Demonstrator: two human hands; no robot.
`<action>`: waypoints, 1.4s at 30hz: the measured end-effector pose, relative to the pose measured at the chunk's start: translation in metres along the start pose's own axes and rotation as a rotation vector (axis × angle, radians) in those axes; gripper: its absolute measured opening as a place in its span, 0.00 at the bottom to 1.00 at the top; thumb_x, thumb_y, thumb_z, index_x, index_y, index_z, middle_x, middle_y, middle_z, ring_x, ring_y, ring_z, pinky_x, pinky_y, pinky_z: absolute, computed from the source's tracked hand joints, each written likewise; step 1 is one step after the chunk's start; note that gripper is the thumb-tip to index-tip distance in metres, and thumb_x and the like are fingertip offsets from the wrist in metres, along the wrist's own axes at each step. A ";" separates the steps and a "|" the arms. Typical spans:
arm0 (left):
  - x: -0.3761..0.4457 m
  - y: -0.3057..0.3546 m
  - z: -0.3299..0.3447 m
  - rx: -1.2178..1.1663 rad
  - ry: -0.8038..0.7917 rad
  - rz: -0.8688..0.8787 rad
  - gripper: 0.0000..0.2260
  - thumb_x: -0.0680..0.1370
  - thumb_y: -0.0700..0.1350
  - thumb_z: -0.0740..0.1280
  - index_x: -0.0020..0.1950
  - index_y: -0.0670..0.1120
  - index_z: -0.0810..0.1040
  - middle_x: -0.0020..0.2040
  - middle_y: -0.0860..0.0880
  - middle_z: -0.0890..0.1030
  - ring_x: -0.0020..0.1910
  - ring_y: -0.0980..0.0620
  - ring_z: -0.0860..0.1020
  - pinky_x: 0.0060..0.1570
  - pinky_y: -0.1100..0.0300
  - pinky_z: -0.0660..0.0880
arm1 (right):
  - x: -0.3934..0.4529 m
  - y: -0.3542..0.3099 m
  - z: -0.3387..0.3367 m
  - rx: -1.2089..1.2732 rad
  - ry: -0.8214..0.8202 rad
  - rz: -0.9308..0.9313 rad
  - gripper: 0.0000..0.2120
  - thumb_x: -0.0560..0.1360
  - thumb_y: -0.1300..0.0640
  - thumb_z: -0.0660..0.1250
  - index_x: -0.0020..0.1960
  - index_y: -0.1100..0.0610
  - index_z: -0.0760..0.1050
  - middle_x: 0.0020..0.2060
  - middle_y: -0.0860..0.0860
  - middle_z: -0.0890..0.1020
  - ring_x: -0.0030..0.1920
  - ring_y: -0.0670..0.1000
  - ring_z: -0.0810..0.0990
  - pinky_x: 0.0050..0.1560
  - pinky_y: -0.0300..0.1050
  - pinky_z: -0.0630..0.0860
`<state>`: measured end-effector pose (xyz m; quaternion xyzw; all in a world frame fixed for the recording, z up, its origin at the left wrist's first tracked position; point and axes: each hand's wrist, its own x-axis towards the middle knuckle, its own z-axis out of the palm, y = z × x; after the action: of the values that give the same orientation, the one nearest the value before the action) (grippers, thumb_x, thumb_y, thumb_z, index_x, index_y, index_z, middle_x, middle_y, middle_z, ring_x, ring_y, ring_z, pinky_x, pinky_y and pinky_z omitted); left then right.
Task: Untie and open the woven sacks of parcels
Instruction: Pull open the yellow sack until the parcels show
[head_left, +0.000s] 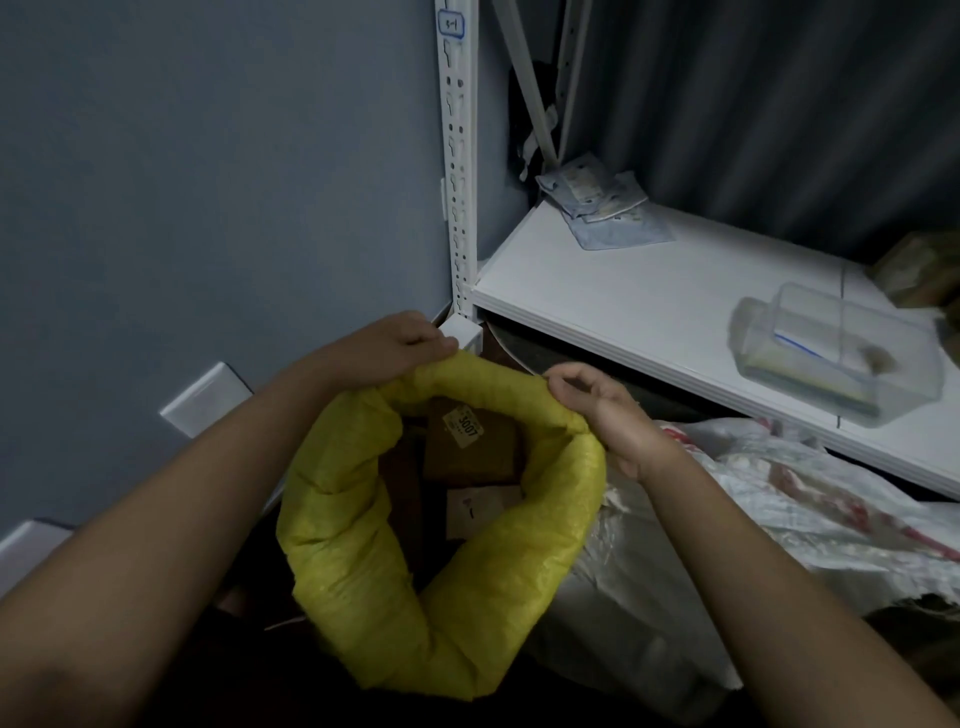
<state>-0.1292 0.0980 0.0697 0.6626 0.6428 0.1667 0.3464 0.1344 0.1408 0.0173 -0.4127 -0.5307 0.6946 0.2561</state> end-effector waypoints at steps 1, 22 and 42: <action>0.002 0.000 0.004 -0.015 -0.020 -0.032 0.15 0.80 0.53 0.59 0.45 0.44 0.79 0.43 0.45 0.75 0.43 0.52 0.73 0.43 0.61 0.67 | 0.002 0.001 0.001 0.059 -0.018 0.077 0.03 0.75 0.56 0.67 0.48 0.52 0.80 0.46 0.52 0.81 0.46 0.50 0.80 0.50 0.47 0.76; -0.037 -0.047 0.074 -0.149 0.108 -0.385 0.11 0.71 0.46 0.74 0.50 0.48 0.76 0.46 0.51 0.77 0.46 0.52 0.77 0.43 0.63 0.75 | 0.029 0.002 0.039 -0.475 -0.019 -0.045 0.15 0.78 0.54 0.63 0.34 0.57 0.70 0.28 0.50 0.69 0.29 0.46 0.69 0.34 0.42 0.65; -0.062 -0.037 0.045 -0.224 0.064 -0.342 0.36 0.66 0.50 0.78 0.69 0.53 0.65 0.59 0.51 0.71 0.55 0.52 0.73 0.49 0.59 0.73 | 0.032 0.001 0.085 -0.981 -0.254 -0.496 0.09 0.81 0.52 0.58 0.52 0.48 0.77 0.46 0.45 0.81 0.47 0.44 0.78 0.49 0.45 0.72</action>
<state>-0.1337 0.0243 0.0270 0.4954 0.7340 0.1968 0.4209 0.0459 0.1217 0.0145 -0.2594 -0.8993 0.3298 0.1237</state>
